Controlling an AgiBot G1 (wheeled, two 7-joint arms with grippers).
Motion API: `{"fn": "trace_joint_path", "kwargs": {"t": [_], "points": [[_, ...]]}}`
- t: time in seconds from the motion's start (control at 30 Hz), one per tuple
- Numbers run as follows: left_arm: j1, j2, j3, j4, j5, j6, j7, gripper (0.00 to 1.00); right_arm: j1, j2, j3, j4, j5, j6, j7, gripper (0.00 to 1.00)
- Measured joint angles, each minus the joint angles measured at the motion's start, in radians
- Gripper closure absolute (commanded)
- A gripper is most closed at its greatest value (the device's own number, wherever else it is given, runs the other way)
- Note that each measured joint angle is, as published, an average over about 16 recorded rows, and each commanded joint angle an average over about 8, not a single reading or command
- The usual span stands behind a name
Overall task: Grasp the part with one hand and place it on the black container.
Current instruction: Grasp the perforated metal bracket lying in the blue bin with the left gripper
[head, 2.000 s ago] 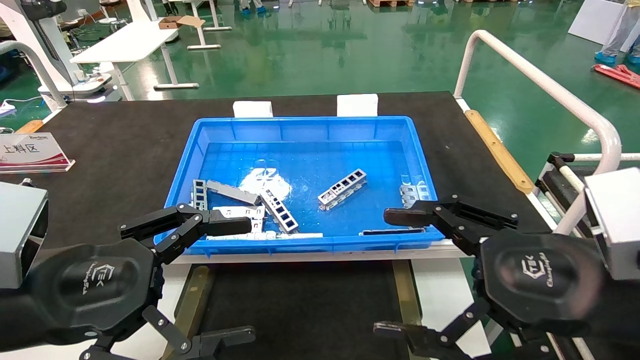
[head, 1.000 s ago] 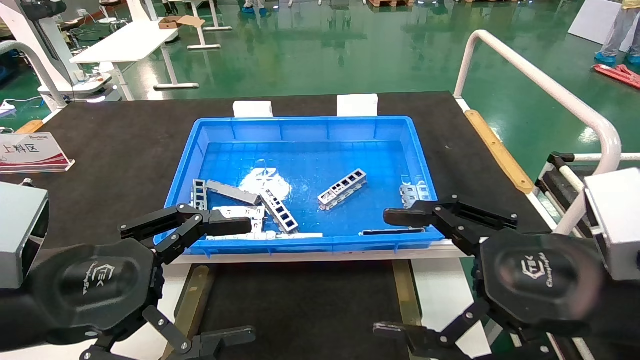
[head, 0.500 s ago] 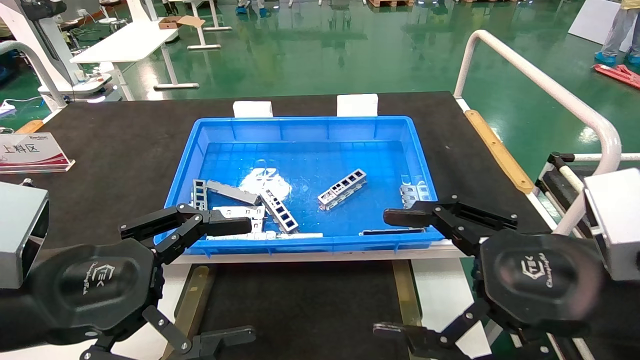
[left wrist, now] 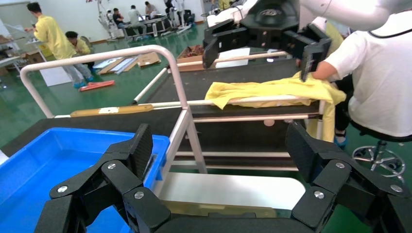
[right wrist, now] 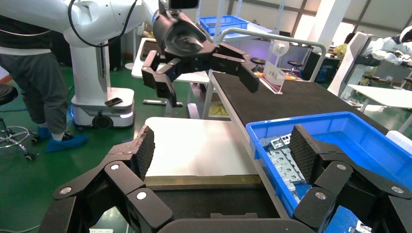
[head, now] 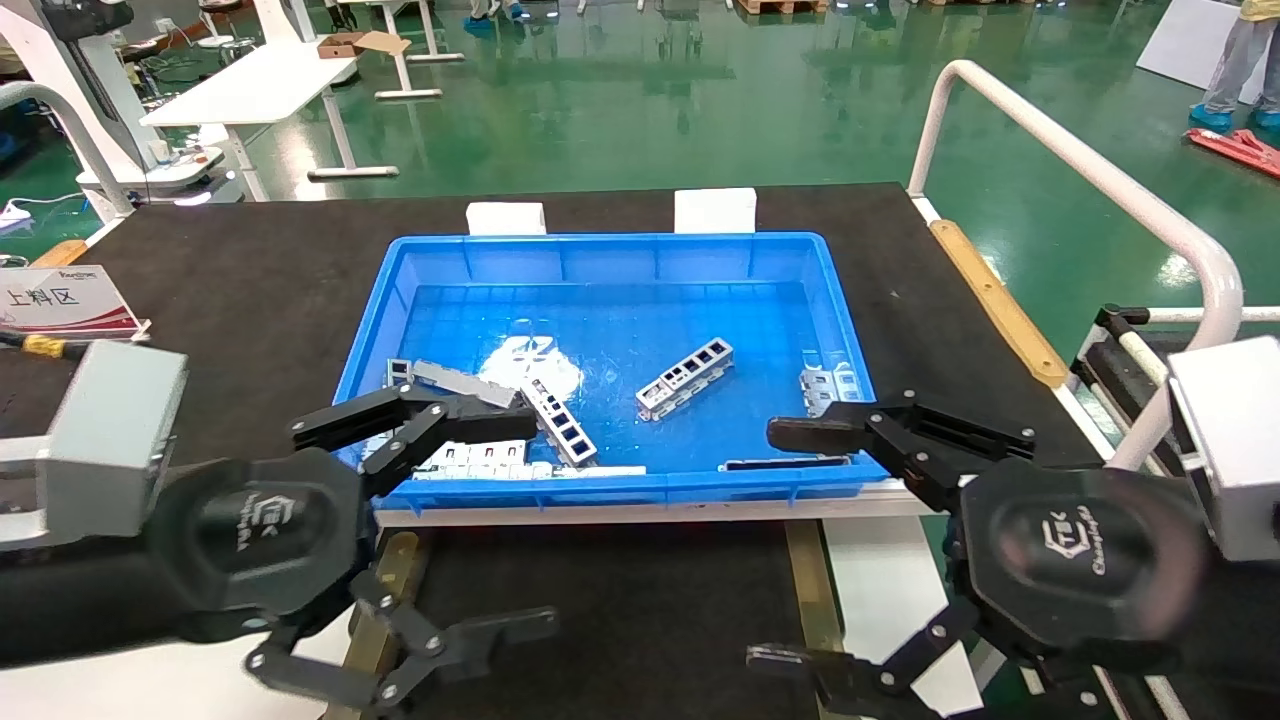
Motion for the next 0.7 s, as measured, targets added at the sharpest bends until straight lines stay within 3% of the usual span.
{"fn": "trace_joint_path", "kwargs": {"t": [0.3,0.7], "points": [[-0.046,0.116,0.054,0.062,0.117,-0.103,0.027,0.00,0.000,0.000,-0.001,0.000,0.000,0.000,0.000,0.00],[-0.144,0.371,0.129,0.301,0.303,-0.333,0.130,0.00,0.000,0.001,-0.002,0.000,0.001,0.001,-0.001,0.00]]}}
